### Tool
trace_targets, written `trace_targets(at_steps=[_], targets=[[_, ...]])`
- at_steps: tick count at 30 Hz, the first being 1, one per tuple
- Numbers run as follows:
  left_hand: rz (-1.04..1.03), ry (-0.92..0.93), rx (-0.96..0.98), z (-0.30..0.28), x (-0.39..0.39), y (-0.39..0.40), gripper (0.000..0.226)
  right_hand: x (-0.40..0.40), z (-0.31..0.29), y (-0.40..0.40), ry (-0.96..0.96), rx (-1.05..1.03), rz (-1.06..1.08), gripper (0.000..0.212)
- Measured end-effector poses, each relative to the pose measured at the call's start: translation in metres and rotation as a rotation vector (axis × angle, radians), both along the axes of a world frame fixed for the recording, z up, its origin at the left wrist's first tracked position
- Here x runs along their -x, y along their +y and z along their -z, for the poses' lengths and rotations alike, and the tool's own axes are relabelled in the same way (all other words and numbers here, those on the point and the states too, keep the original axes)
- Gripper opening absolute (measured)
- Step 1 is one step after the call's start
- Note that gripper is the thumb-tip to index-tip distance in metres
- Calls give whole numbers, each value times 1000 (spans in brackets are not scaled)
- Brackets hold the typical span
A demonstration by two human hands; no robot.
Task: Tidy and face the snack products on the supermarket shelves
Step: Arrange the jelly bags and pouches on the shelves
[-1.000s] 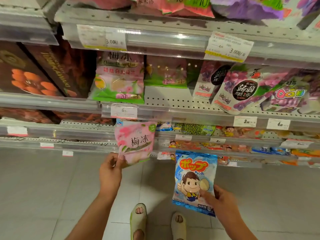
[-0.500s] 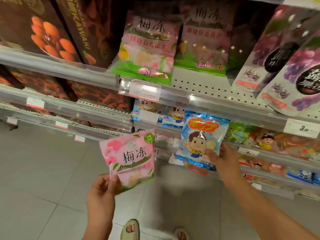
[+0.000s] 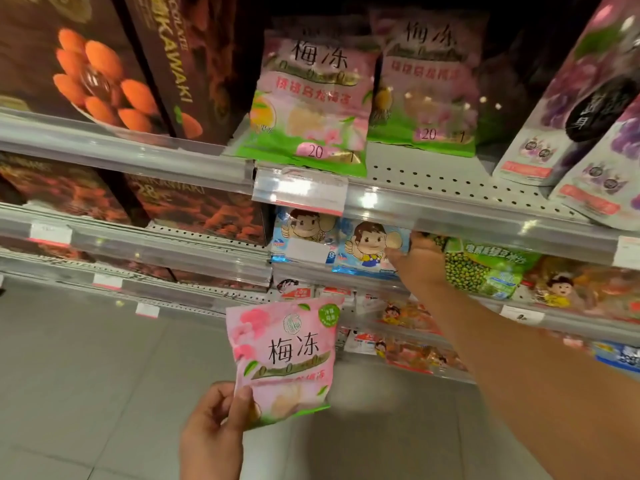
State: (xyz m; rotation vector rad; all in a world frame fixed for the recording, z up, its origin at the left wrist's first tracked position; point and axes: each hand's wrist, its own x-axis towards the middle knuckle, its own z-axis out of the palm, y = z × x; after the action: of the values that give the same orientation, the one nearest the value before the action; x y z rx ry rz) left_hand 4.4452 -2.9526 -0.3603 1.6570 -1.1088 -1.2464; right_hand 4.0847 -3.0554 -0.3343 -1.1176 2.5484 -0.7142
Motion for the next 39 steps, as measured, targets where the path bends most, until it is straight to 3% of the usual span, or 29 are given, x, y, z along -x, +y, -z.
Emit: trace_targets(at_steps=[4,9,11,14,17,21,29,33,36,39], targets=[[26,20,11,4,-2,-6,19,2,-2,2,31,-128,4,45],[77,48,16,1,6,-19,23,-23,-16,42,-101,122,5,20],[88,58,21,-2,13,-23,26,-46,-18,72,-298,193,6,13],[141,104,12,-7,29,-30,26,-89,-17,109,-878,123,-195,41],[211,135,-10,-12,45,-34,24,-105,0,132,-1055,154,-225,56],[292,135,-72,-12,62,-35,23,-93,15,147,-1072,211,-38,46],[541,76,-111,-6,100,-42,25,-58,16,168,-1049,199,55,49],[745,-85,26,-19,116,-67,23,-40,15,181,-992,293,117,27],[629,-288,231,-33,120,-105,27,-29,13,190,-889,294,138,19],[529,-393,279,-51,124,-145,24,-21,8,200,-825,300,176,19]])
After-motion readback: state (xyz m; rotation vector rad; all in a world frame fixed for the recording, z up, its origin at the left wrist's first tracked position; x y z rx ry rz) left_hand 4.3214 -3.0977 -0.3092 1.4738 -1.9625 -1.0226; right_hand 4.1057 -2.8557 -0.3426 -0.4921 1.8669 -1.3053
